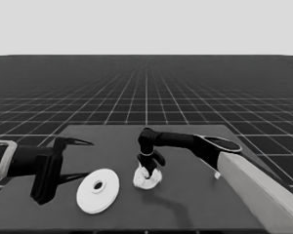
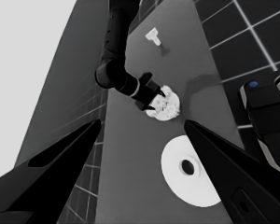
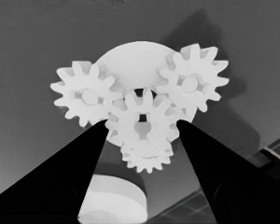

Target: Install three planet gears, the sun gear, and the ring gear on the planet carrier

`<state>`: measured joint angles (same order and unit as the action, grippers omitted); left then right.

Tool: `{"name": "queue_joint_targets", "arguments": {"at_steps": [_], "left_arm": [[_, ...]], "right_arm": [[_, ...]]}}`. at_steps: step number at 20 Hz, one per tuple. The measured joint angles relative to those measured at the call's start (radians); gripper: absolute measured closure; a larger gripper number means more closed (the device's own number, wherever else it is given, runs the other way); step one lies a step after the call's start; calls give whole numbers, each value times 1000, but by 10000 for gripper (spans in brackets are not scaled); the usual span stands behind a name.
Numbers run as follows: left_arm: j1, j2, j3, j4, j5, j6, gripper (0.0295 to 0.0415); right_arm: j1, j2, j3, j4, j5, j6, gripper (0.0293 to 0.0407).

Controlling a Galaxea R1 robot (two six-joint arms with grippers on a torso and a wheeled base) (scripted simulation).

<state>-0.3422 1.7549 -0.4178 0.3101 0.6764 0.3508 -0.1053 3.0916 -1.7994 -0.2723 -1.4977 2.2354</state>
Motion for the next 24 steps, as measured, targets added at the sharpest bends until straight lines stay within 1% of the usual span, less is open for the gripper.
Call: {"name": "queue_joint_targets", "arguments": {"at_steps": [10, 12, 13, 14, 15, 20, 21, 22, 23, 24], "left_arm": [[0, 0, 0, 0, 0, 0, 326], [0, 0, 0, 0, 0, 0, 326], [0, 0, 0, 0, 0, 0, 326], [0, 0, 0, 0, 0, 0, 326], [0, 0, 0, 0, 0, 0, 326], [0, 0, 0, 0, 0, 0, 326], [0, 0, 0, 0, 0, 0, 326], [0, 0, 0, 0, 0, 0, 326], [0, 0, 0, 0, 0, 0, 326], [0, 0, 0, 0, 0, 0, 326]], "right_arm": [[0, 0, 0, 0, 0, 105, 391], [0, 0, 0, 0, 0, 115, 331], [0, 0, 0, 0, 0, 117, 320], [0, 0, 0, 0, 0, 118, 317], [0, 0, 0, 0, 0, 119, 316], [0, 0, 0, 0, 0, 120, 315], [48, -9, 39, 42, -27, -273, 307], [86, -13, 57, 69, -37, -520, 309], [108, -14, 66, 87, -40, -668, 312], [120, -15, 69, 98, -41, -756, 314]]}}
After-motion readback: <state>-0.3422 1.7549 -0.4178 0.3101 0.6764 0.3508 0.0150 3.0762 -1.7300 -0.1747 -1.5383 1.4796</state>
